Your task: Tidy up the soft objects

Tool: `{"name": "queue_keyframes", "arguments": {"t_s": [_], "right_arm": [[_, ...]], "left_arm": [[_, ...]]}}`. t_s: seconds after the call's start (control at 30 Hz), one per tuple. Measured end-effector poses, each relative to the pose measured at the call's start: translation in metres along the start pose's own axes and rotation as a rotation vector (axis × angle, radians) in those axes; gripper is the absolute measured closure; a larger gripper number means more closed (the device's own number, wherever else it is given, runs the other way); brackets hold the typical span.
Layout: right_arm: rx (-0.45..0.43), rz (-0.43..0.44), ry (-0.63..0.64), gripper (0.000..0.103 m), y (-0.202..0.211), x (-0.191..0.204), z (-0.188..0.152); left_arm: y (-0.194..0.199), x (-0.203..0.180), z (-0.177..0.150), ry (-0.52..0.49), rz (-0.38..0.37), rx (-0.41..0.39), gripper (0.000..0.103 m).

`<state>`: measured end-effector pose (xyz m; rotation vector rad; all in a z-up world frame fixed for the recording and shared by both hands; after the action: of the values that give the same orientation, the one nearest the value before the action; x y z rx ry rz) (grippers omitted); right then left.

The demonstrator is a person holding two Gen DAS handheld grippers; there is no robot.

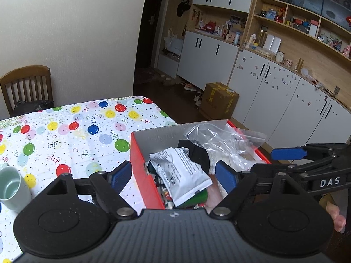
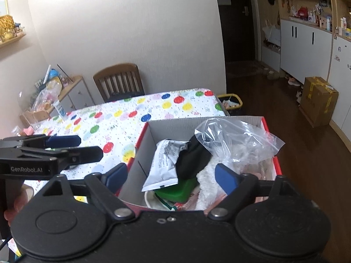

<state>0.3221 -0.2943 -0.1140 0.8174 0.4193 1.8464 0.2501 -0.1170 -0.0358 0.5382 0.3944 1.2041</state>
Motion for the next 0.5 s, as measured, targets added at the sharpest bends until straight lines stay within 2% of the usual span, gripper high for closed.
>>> {"name": "queue_keyframes", "arguments": {"t_s": [0.23, 0.33, 0.5], "right_arm": [[-0.108, -0.002, 0.009, 0.001, 0.024, 0.012, -0.014], [-0.155, -0.025, 0.017, 0.000, 0.035, 0.017, -0.019], [-0.204, -0.040, 0.016, 0.000, 0.051, 0.022, -0.025]], "left_arm": [[0.023, 0.000, -0.011, 0.009, -0.002, -0.047, 0.009], [0.034, -0.001, -0.013, 0.014, -0.010, -0.080, 0.005], [0.048, -0.009, -0.015, 0.001, -0.010, -0.117, 0.005]]}}
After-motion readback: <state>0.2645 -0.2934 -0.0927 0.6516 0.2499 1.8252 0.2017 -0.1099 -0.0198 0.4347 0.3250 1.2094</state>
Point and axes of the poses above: each gripper's, at about its wrist camera, not at the fingertips, and y roughly against the way its jaws point, x to its left, z to its top, the point moved 1 cm from there along -y, roughly the way its jaws point, and after that the axes turned 12 degrees about -y, right-handed, at the moved point
